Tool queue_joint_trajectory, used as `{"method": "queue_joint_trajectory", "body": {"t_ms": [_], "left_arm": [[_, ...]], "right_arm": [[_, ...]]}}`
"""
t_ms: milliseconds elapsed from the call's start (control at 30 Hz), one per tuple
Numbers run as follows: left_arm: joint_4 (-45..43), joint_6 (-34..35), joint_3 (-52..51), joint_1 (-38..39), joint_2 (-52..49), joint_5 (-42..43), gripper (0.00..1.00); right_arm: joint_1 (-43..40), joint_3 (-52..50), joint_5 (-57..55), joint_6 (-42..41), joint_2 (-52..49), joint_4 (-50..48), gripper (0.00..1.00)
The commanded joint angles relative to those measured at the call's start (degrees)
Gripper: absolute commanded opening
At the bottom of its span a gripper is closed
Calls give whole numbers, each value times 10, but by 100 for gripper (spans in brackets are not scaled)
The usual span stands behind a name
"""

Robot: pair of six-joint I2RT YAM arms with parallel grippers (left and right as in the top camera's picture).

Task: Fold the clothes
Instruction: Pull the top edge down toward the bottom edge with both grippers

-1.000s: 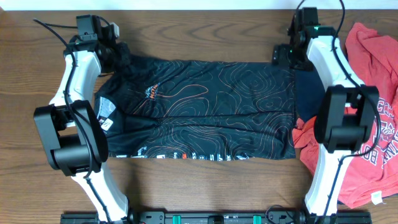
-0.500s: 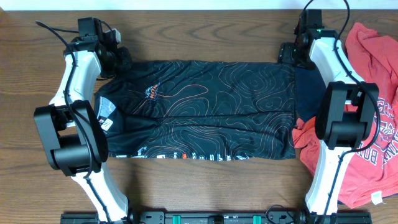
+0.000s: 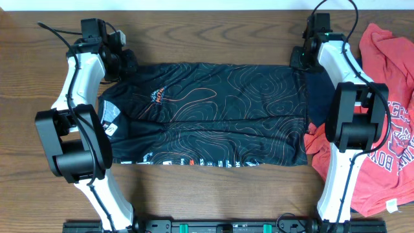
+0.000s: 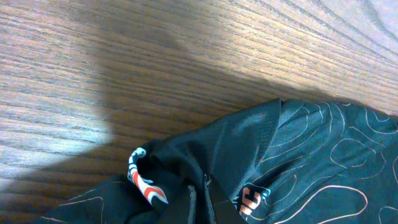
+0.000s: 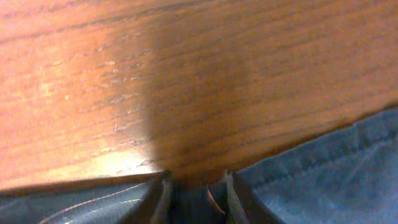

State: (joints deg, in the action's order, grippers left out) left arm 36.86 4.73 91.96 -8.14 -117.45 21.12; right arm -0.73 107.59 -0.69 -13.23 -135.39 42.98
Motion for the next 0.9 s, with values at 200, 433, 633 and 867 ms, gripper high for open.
{"method": "queue_joint_trajectory", "body": {"t_ms": [200, 433, 633, 867], "left_arm": [[2, 5, 7, -6, 4, 8, 6], [18, 5, 7, -30, 45, 48, 6], [67, 5, 7, -55, 97, 80, 6], [207, 3, 7, -87, 137, 78, 6]], "right_arm": [[6, 11, -4, -25, -2, 21, 1], [2, 26, -23, -30, 9, 71, 1], [2, 31, -25, -30, 51, 120, 1], [2, 31, -30, -30, 106, 252, 1]]}}
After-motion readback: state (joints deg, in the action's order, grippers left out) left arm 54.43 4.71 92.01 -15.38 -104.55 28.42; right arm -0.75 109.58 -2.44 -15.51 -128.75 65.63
